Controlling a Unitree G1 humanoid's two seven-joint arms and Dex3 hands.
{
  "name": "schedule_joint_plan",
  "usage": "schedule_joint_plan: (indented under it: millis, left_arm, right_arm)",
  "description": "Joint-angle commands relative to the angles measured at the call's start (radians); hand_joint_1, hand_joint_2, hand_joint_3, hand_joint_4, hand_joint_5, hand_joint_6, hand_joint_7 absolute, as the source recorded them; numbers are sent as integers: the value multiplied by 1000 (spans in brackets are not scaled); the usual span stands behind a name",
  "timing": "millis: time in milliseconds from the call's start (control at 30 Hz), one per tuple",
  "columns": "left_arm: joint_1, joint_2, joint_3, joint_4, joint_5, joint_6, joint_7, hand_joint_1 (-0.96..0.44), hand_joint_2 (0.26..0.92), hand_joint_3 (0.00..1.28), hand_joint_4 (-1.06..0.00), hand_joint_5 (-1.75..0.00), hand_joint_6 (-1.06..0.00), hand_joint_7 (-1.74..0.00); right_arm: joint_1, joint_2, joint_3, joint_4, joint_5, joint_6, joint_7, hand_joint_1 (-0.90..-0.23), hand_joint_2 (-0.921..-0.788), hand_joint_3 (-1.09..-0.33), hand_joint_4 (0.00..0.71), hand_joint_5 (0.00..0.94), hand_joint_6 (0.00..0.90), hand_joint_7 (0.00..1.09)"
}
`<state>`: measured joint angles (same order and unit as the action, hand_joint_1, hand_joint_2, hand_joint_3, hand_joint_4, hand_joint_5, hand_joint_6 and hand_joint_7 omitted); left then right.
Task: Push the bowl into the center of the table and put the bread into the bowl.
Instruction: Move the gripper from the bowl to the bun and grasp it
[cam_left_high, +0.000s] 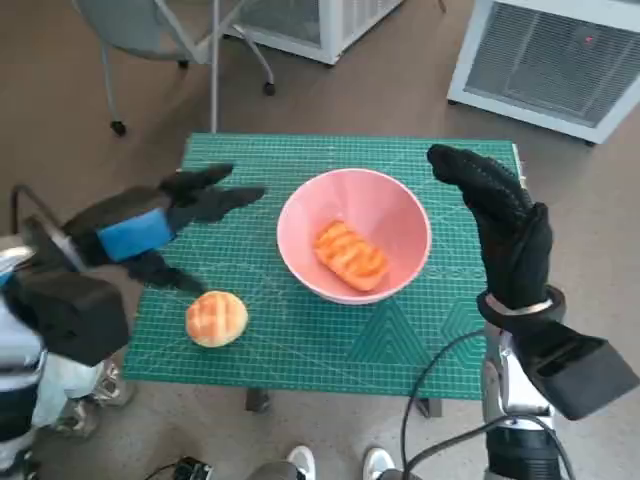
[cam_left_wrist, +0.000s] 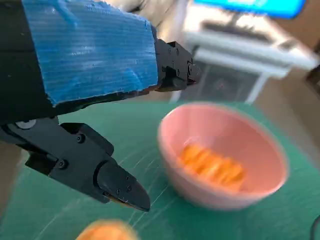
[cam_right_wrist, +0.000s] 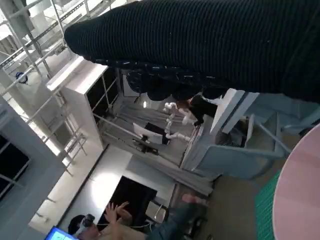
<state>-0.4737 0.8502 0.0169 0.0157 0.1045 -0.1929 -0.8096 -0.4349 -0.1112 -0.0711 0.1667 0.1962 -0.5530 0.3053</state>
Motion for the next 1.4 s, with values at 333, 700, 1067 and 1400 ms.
schedule_joint_plan:
  millis: [333, 700, 1067, 1400]
  left_arm:
    - [98, 51, -71, -55, 96, 117, -47, -297, 745, 1, -58, -5, -240, -11]
    - [142, 25, -145, -107, 197, 190, -41, -281, 741, 4, -62, -2, -226, -1]
    - [111, -34, -259, 15, 298, 183, -2, -255, 755, 7, -132, -15, -280, -18]
    - [86, -91, -311, 162, 397, 88, 148, -106, 828, 28, -625, -297, -656, -282]
  right_arm:
    - [-14, 14, 13, 58, 25, 9, 32, -757, -921, -755, 119, 0, -1, 526]
    - [-37, 12, 12, 85, 48, 9, 58, -753, -921, -757, 129, 5, -1, 527]
    - [-41, 9, 8, 91, 62, 12, 83, -751, -921, -755, 131, 5, -1, 528]
    - [-37, -3, 1, 82, 76, 15, 98, -749, -921, -755, 131, 4, -1, 527]
